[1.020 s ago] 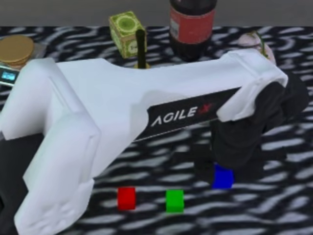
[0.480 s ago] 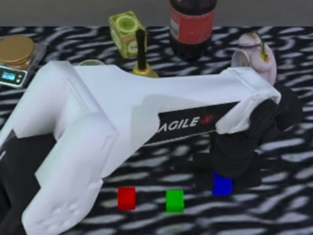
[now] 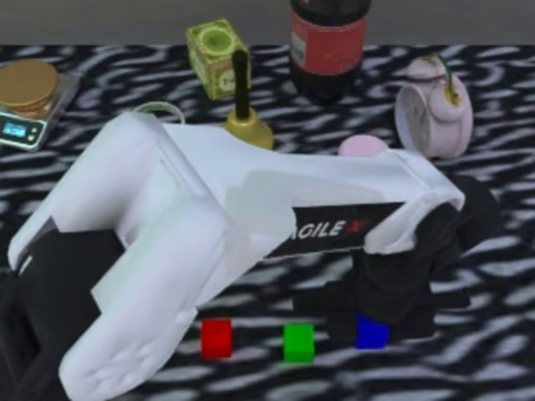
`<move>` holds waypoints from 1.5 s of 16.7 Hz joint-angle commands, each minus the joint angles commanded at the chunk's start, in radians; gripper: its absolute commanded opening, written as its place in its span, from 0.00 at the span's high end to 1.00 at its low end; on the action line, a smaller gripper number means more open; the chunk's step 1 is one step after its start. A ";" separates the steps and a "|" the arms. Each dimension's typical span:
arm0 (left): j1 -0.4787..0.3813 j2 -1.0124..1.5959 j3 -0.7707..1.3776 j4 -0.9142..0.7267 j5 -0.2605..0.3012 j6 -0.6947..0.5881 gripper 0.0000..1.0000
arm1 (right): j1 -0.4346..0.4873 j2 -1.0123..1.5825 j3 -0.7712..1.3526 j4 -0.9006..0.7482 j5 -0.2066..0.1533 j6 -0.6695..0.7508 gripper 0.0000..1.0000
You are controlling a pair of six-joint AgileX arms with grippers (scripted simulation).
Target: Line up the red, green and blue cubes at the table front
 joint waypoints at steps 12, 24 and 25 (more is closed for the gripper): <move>0.000 0.000 0.000 0.000 0.000 0.000 0.10 | 0.000 0.000 0.000 0.000 0.000 0.000 0.00; -0.003 -0.005 0.016 -0.018 0.000 0.001 0.00 | 0.000 0.000 0.000 0.000 0.000 0.000 0.00; -0.002 -0.012 0.035 -0.041 0.000 0.000 0.00 | 0.000 0.000 0.000 0.000 0.000 0.000 0.00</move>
